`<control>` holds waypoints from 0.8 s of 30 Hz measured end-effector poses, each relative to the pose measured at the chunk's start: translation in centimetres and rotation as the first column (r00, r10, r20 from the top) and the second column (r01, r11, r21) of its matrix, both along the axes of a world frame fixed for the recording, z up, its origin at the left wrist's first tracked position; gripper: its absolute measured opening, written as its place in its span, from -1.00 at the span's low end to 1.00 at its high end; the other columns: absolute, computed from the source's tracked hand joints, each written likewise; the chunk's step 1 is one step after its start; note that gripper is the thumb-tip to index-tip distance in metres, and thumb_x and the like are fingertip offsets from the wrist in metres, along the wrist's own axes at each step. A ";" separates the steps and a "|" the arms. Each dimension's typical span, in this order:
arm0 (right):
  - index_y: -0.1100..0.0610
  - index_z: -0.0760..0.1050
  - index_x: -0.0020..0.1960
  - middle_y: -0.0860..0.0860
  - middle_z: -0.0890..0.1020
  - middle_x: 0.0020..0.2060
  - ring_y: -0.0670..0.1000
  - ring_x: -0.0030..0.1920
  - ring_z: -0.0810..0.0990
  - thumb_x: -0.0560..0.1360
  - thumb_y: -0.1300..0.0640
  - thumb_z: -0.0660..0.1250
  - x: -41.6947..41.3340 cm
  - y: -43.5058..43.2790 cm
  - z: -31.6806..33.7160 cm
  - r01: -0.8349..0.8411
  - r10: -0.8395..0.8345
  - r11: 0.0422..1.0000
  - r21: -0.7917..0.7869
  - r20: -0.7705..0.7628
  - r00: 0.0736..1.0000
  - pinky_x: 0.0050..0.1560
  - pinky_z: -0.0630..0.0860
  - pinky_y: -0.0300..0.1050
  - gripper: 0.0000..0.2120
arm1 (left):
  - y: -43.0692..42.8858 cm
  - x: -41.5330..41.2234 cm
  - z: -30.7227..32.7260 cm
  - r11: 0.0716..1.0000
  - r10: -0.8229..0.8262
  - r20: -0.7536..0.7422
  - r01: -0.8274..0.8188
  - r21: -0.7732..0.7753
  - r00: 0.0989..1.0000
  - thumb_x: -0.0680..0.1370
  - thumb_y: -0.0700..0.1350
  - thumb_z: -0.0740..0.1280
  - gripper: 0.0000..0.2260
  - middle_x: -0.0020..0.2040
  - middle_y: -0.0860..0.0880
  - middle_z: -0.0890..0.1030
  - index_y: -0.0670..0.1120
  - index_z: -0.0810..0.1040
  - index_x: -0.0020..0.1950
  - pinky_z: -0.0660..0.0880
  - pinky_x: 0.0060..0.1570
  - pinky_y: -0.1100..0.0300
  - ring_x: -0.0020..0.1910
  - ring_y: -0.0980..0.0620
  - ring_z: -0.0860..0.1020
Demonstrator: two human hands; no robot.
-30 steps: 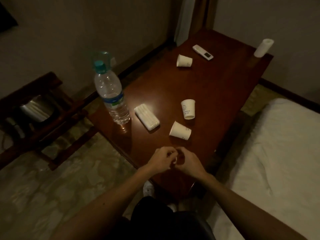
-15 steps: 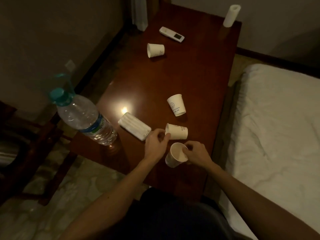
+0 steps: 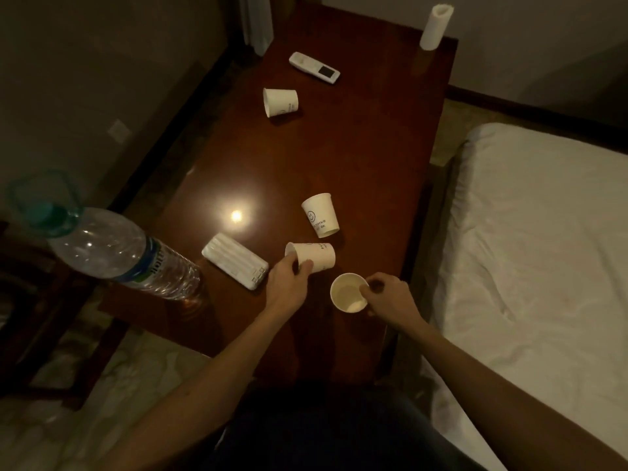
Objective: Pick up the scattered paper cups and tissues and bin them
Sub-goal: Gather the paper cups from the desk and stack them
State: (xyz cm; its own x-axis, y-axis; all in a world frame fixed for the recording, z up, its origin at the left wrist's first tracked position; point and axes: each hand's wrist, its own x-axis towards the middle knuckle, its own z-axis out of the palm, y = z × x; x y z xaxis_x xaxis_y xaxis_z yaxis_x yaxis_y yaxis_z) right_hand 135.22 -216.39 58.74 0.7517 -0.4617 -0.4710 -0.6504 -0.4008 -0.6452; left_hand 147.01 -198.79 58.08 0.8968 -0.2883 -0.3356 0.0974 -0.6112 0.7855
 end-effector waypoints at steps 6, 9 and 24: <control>-0.06 0.10 0.55 -0.11 0.33 0.40 -0.06 0.22 0.47 0.19 -0.27 0.58 0.0 -0.9 -0.9 -0.130 0.136 0.928 0.350 0.008 0.991 0.24 0.47 -0.04 0.09 | 1.9 -0.6 3.4 0.990 0.028 0.072 -0.018 -0.143 0.997 0.65 -0.01 0.25 -0.72 0.10 0.15 0.57 -0.03 0.49 0.34 0.49 -0.15 0.44 0.00 0.34 0.51; -0.06 -0.03 0.59 -0.08 0.18 0.53 0.01 0.43 0.33 0.14 -0.13 0.66 -0.3 -0.9 -1.7 -0.233 0.251 0.932 0.279 -0.030 0.968 0.42 0.25 0.06 0.24 | 2.1 -1.4 4.8 0.978 0.034 0.100 -0.012 -0.210 0.994 0.66 0.01 0.23 -0.82 0.02 0.25 0.53 0.05 0.48 0.24 0.47 -0.13 0.51 0.06 0.44 0.48; -0.04 0.38 0.33 -0.17 0.53 0.12 -0.18 0.04 0.52 0.26 -0.18 0.51 4.5 1.6 0.4 -0.252 0.231 0.957 0.141 0.148 0.962 -0.04 0.44 -0.27 -0.30 | 0.9 -1.6 3.4 0.863 -0.499 0.364 0.414 0.289 0.786 0.67 0.20 0.01 -0.62 0.41 -0.07 0.35 0.09 0.42 0.36 0.17 0.23 0.10 0.37 -0.05 0.24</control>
State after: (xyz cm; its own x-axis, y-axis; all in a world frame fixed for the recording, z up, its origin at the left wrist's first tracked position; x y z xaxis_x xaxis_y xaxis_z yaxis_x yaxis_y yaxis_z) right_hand 139.76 -214.79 59.18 0.8907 -0.1870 -0.4143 -0.4537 -0.4228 -0.7845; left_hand 145.40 -197.94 61.46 0.7397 -0.6708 -0.0535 -0.5367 -0.6360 0.5545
